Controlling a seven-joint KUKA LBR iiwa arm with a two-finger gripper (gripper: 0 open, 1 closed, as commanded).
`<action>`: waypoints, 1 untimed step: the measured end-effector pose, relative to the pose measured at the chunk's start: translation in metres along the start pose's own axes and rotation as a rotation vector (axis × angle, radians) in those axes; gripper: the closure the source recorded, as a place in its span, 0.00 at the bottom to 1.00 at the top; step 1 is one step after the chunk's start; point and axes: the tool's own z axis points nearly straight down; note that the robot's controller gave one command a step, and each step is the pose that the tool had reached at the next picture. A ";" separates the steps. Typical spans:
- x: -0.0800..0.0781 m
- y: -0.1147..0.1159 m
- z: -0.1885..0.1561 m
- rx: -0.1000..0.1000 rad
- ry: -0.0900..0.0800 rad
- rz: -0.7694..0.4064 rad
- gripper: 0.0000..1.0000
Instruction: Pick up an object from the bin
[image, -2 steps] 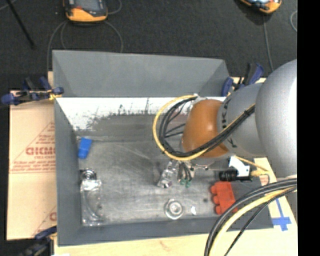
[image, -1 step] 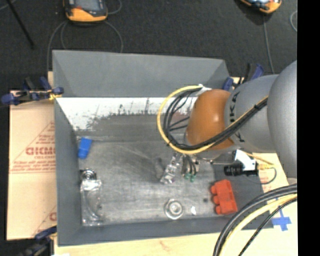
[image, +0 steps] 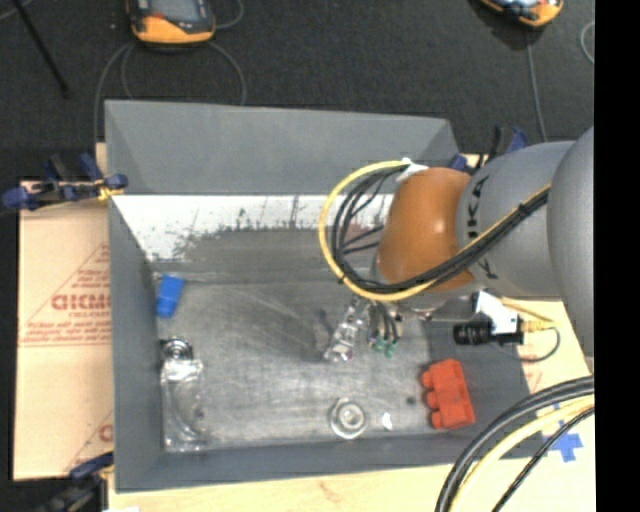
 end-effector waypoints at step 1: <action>-0.002 0.000 -0.031 0.000 -0.001 -0.005 1.00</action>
Offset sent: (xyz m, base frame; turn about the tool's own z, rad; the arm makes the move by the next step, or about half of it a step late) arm 0.0000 -0.0001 0.0288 0.0000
